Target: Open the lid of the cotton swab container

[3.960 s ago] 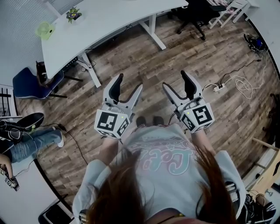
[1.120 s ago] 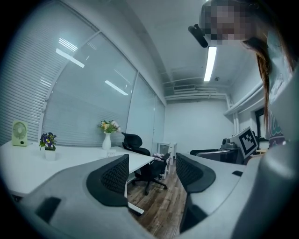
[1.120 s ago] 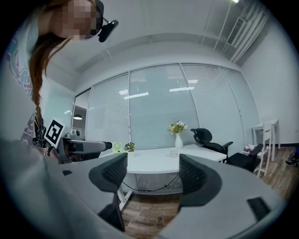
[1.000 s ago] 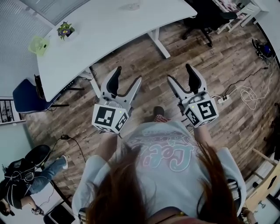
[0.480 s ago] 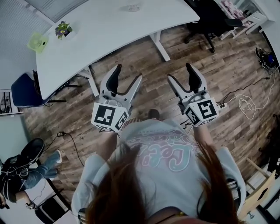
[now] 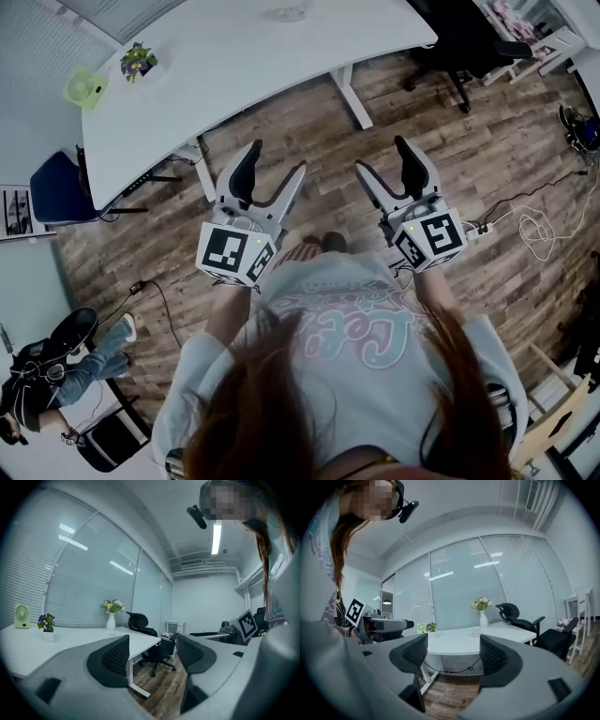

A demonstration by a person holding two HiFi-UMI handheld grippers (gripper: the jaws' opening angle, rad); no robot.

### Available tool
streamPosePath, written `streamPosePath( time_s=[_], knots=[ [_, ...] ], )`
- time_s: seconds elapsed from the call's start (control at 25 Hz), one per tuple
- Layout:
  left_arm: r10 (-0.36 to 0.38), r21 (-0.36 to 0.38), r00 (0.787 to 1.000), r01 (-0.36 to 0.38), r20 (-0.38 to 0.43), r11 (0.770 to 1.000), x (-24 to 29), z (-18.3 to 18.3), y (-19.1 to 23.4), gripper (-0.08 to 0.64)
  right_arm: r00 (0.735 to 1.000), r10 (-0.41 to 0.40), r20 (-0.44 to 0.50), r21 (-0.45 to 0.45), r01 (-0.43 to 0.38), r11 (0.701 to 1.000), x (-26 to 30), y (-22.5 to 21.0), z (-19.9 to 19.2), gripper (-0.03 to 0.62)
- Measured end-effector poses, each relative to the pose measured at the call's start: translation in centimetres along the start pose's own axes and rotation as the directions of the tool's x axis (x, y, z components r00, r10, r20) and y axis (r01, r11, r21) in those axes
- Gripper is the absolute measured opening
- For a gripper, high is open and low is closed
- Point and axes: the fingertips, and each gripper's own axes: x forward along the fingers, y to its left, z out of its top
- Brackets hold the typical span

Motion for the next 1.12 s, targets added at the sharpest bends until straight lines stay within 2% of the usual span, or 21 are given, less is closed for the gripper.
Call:
streamPosePath(
  time_s=[0.32,1.12],
  knots=[
    [-0.027,0.004,1.000,0.027,-0.005,1.000,1.2,0.3,-0.8,0.285,1.000,0.010,0.003,-0.009,-0.010,1.000,0.2,-0.3,0.5,0.331],
    [0.045,-0.003,0.999,-0.045,0.008,0.999,-0.8,0.2,-0.5,0.285,0.998,0.067,-0.006,-0.013,-0.067,0.998,0.3,1.1,0.3,0.331]
  ],
)
